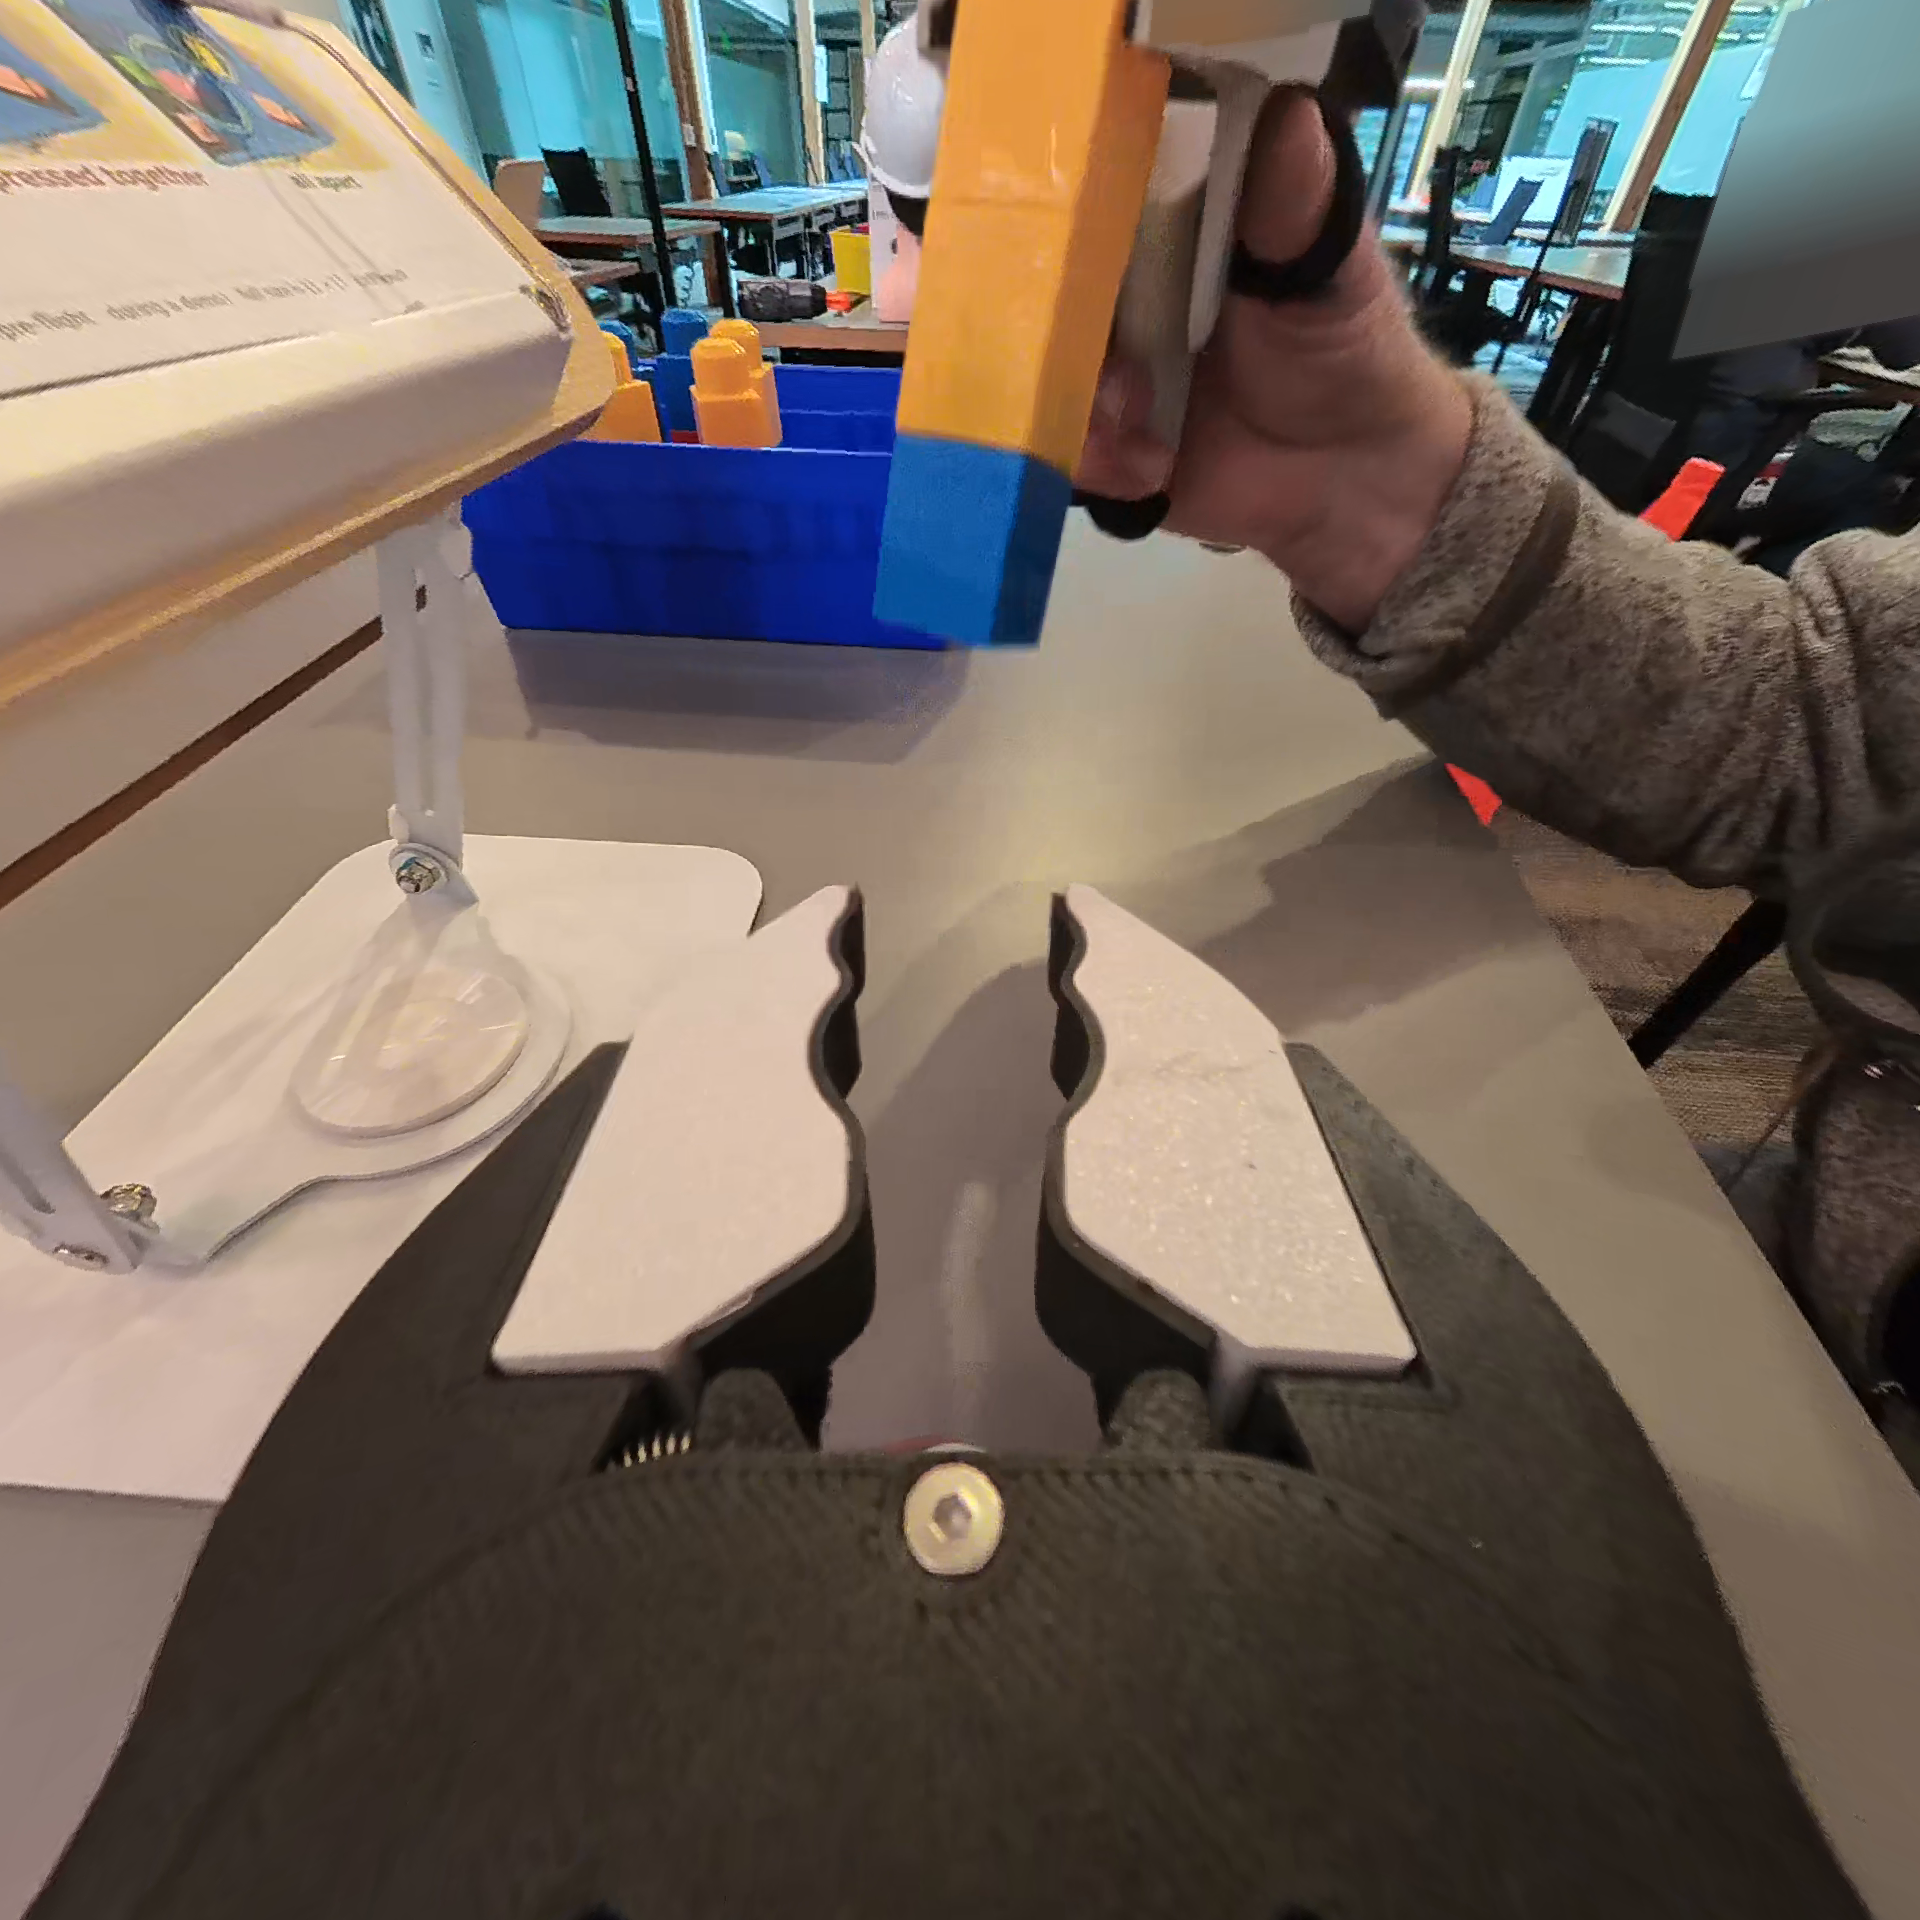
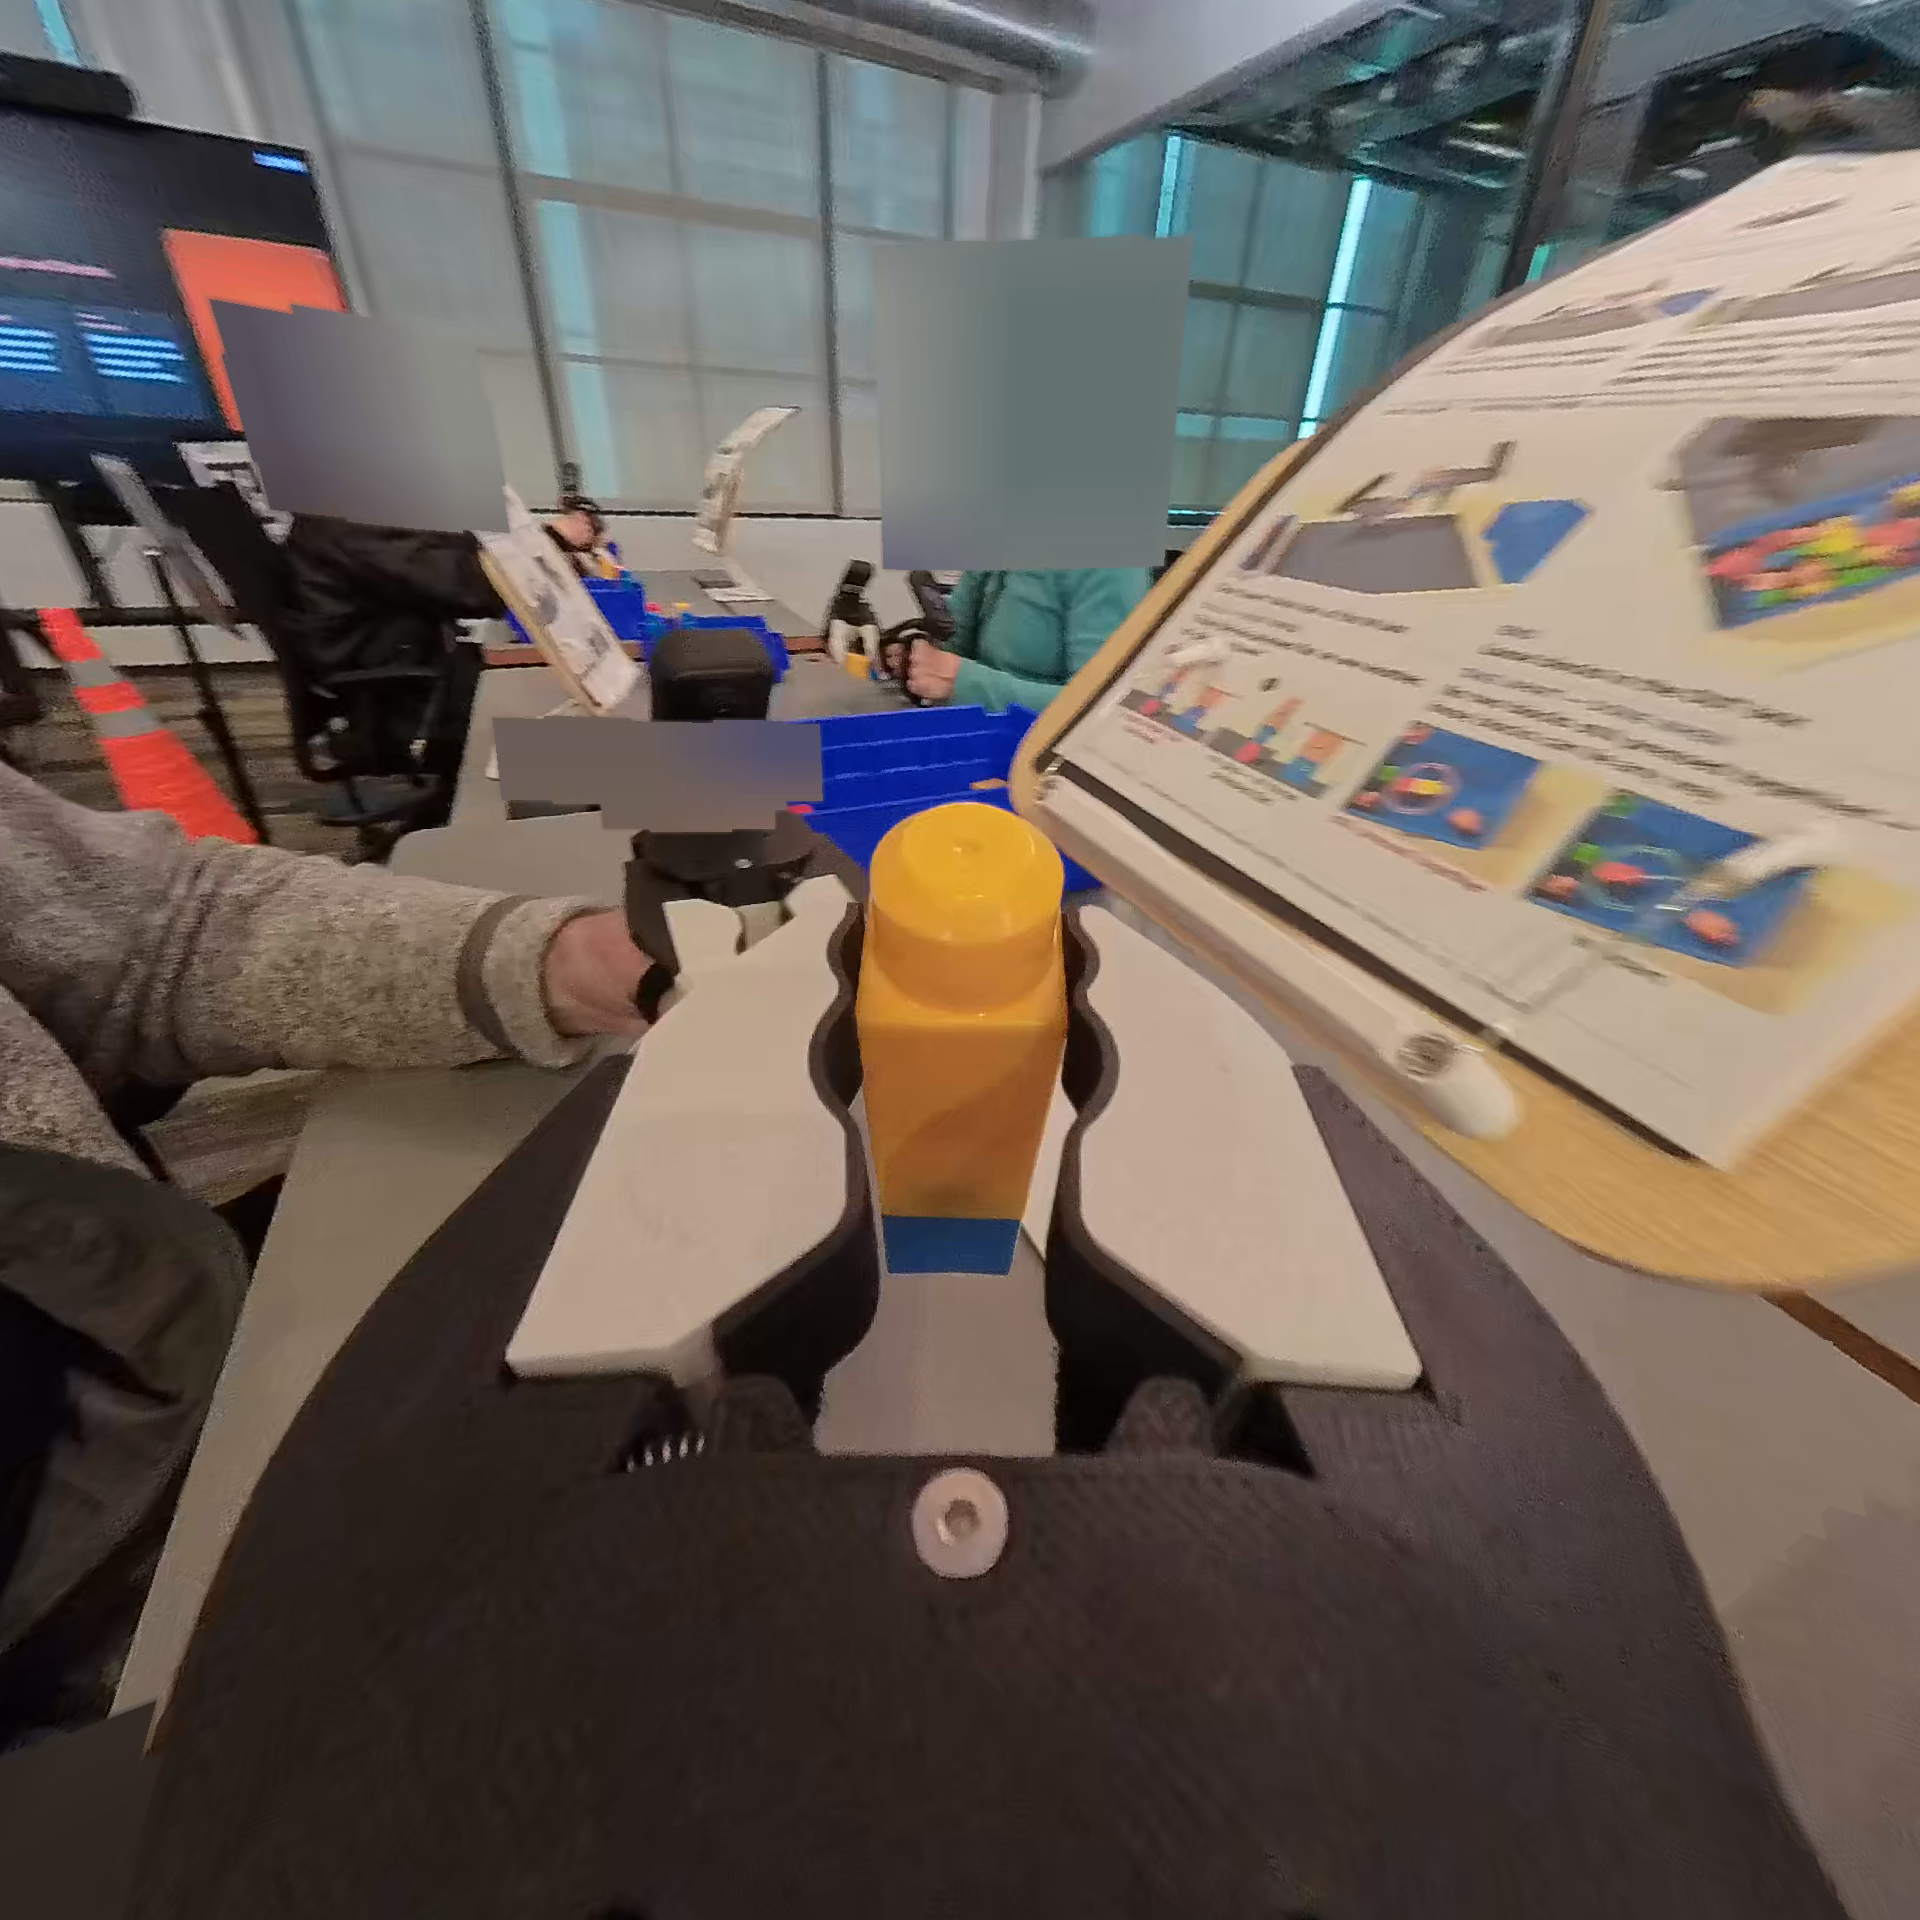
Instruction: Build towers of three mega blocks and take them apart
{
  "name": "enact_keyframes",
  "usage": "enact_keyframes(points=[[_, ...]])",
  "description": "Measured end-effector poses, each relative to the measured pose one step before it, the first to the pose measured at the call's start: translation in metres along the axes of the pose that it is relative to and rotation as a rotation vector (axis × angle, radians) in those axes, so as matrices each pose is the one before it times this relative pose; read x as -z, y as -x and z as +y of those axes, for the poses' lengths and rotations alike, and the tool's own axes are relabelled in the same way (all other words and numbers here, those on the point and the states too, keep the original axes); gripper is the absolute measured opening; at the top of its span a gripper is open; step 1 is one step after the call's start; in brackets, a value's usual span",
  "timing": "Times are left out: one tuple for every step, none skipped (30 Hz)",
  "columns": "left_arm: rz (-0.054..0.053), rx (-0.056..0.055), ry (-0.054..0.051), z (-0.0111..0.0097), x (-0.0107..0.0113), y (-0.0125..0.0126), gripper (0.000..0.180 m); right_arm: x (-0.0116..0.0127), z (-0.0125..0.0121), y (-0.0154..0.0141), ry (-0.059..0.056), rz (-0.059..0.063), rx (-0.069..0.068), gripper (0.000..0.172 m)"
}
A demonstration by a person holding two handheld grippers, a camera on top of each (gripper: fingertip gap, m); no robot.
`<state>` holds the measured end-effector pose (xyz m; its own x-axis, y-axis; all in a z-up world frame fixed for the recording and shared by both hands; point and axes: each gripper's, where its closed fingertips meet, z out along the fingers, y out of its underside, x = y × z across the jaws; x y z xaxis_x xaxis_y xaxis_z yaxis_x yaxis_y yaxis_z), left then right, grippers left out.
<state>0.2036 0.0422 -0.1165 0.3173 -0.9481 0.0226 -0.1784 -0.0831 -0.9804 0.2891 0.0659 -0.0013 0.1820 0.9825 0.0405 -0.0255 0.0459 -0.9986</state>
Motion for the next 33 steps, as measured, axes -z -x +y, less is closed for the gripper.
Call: enact_keyframes(points=[[0.0025,0.0002,-0.0002,0.00133,-0.00193,-0.00084,0.028,0.01039,-0.00469,-0.00593,0.0009,0.0284,0.0090,0.036],[-0.0005,0.0014,0.0008,0.00165,-0.00193,-0.00012,0.025,0.01069,-0.00504,-0.00659,0.0004,0.0301,0.0091,0.036],[-0.0033,-0.0022,0.0013,0.00179,-0.00155,0.00041,0.021,0.01096,-0.00500,-0.00896,0.0033,0.0443,0.0036,0.036],[-0.0041,-0.0092,0.0008,0.00152,-0.00109,0.00030,0.011,0.01088,-0.00491,-0.00898,0.0042,0.0388,0.0026,0.037],[-0.0034,-0.0096,-0.0019,0.00086,-0.00074,0.00006,0.002,0.01068,-0.00533,-0.00862,0.0015,0.0323,0.0055,0.036],[-0.0004,-0.0032,-0.0068,-0.00011,-0.00070,-0.00016,0.000,0.01064,-0.00543,-0.01044,0.0004,0.0422,0.0044,0.036],[-0.0027,0.0018,-0.0030,0.00002,-0.00071,0.00018,0.000,0.01009,-0.00519,-0.01078,0.0024,0.0396,0.0024,0.036],[-0.0057,-0.0023,0.0052,0.00122,-0.00104,0.00035,0.000,0.00946,-0.00458,-0.01051,0.0069,0.0352,0.0059,0.036],[-0.0096,-0.0081,0.0107,0.00169,-0.00120,0.00053,0.000,0.00923,-0.00409,-0.01195,0.0073,0.0452,0.0109,0.036],[-0.0071,-0.0085,0.0041,0.00097,-0.00089,0.00008,0.000,0.00887,-0.00342,-0.01234,0.0090,0.0453,0.0095,0.036],[-0.0061,-0.0043,-0.0008,0.00055,-0.00072,0.00016,0.000,0.00820,-0.00195,-0.01300,0.0167,0.0465,0.0074,0.036],[-0.0043,0.0006,-0.0023,0.00020,-0.00069,0.00045,0.000,0.00786,-0.00148,-0.01477,0.0133,0.0541,0.0067,0.036],[-0.0015,0.0031,-0.0005,0.00024,-0.00057,0.00033,0.000,0.00730,-0.00107,-0.01631,0.0109,0.0596,0.0039,0.036],[-0.0077,0.0000,0.0019,0.00064,-0.00043,0.00112,0.000,0.00577,0.00094,-0.01718,0.0223,0.0635,0.0082,0.036],[-0.0052,-0.0017,0.0030,0.00109,-0.00035,0.00073,0.000,0.00434,0.00235,-0.01754,0.0284,0.0658,0.0145,0.036],[-0.0017,-0.0009,0.0033,0.00096,-0.00021,0.00057,0.000,0.00342,0.00204,-0.01745,0.0207,0.0651,0.0194,0.036],[-0.0006,0.0020,0.0006,0.00047,-0.00008,0.00056,0.000,0.00209,0.00277,-0.01626,0.0181,0.0546,0.0082,0.036],[0.0004,0.0044,-0.0026,-0.00006,0.00006,0.00050,0.000,0.00078,0.00344,-0.01498,0.0164,0.0445,-0.0004,0.037],[-0.0021,0.0029,-0.0024,-0.00010,0.00026,0.00078,0.000,-0.00062,0.00443,-0.01508,0.0164,0.0456,-0.0041,0.036],[-0.0060,-0.0003,-0.0006,0.00003,0.00043,0.00121,0.000,-0.00156,0.00518,-0.01428,0.0139,0.0427,-0.0043,0.036],[-0.0031,-0.0015,-0.0003,0.00002,0.00025,0.00062,0.000,-0.00290,0.00638,-0.01239,0.0161,0.0329,-0.0075,0.036],[0.0023,0.0019,0.0000,0.00010,-0.00005,-0.00012,0.000,-0.00481,0.00841,-0.01116,0.0230,0.0285,-0.0101,0.036],[0.0036,0.0029,0.0005,0.00032,-0.00030,-0.00025,0.000,-0.00612,0.00987,-0.01068,0.0255,0.0304,-0.0070,0.036],[0.0020,0.0002,0.0015,0.00051,-0.00037,-0.00034,0.000,-0.00692,0.00972,-0.00824,0.0198,0.0221,-0.0072,0.036],[0.0010,-0.0011,0.0021,0.00049,-0.00027,-0.00020,0.000,-0.00762,0.00955,-0.00596,0.0158,0.0097,-0.0120,0.036],[0.0022,0.0003,0.0018,0.00044,-0.00032,-0.00014,0.000,-0.00799,0.01048,-0.00520,0.0204,0.0062,-0.0186,0.036],[0.0021,0.0010,0.0004,0.00031,-0.00023,-0.00011,0.000,-0.00742,0.00869,-0.00334,0.0112,-0.0051,-0.0217,0.036],[-0.0003,0.0000,-0.0004,0.00005,-0.00003,0.00026,0.000,-0.00646,0.00647,-0.00260,-0.0003,-0.0071,-0.0246,0.036],[-0.0007,0.0003,0.0000,0.00003,0.00011,0.00033,0.000,-0.00591,0.00742,-0.00511,0.0130,0.0124,-0.0130,0.036],[-0.0008,0.0012,-0.0011,-0.00010,0.00009,0.00041,0.000,-0.00580,0.00781,-0.00554,0.0224,0.0215,0.0074,0.036],[0.0010,0.0020,-0.0010,0.00000,0.00000,0.00030,0.000,-0.00542,0.00552,-0.00403,0.0089,0.0118,-0.0016,0.036],[0.0012,0.0022,-0.0003,0.00027,-0.00008,0.00023,0.000,-0.00528,0.00444,-0.00332,0.0014,0.0051,-0.0148,0.036],[0.0009,0.0024,0.0010,0.00039,-0.00020,0.00027,0.000,-0.00510,0.00485,-0.00353,0.0073,0.0087,-0.0099,0.036]])
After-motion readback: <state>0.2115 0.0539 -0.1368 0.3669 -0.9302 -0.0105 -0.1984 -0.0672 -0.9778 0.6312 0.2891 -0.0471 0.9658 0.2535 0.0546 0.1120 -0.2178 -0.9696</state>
